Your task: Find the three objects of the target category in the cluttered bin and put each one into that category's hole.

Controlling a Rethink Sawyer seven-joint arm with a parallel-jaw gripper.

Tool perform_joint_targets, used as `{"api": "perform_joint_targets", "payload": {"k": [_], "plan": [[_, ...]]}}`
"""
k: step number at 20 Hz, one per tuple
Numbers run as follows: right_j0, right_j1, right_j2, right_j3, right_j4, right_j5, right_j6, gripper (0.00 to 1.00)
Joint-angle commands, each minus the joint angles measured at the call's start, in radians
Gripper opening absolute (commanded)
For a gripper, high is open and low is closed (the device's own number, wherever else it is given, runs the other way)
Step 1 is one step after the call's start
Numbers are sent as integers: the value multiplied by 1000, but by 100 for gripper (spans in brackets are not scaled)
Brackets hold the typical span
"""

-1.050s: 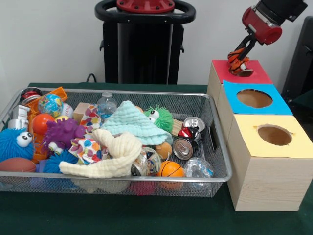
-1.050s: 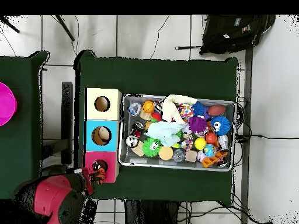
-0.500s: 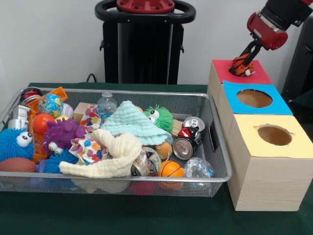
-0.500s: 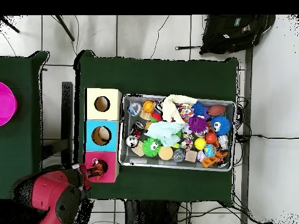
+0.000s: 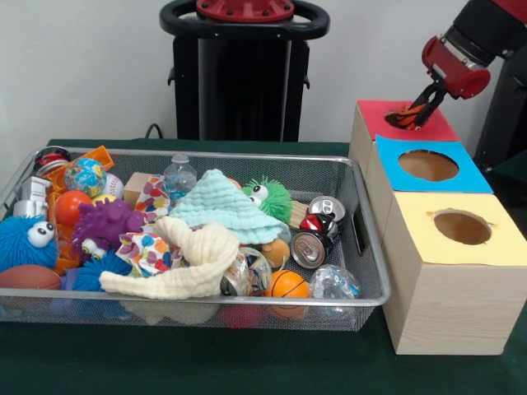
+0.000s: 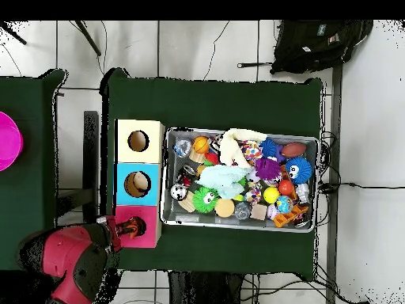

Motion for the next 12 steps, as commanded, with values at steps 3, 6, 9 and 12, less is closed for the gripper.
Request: {"api": "perform_joint_targets", "payload": {"k": [3,6,9,12], "plan": [[-17,56,132,-72,75,-123,282,100],[-33,10,161,-31,84,-151,237,100],[-41,-7,175,-14,100,-174,233,100],[-40,-21,170,-5,93,-171,224,100]]}}
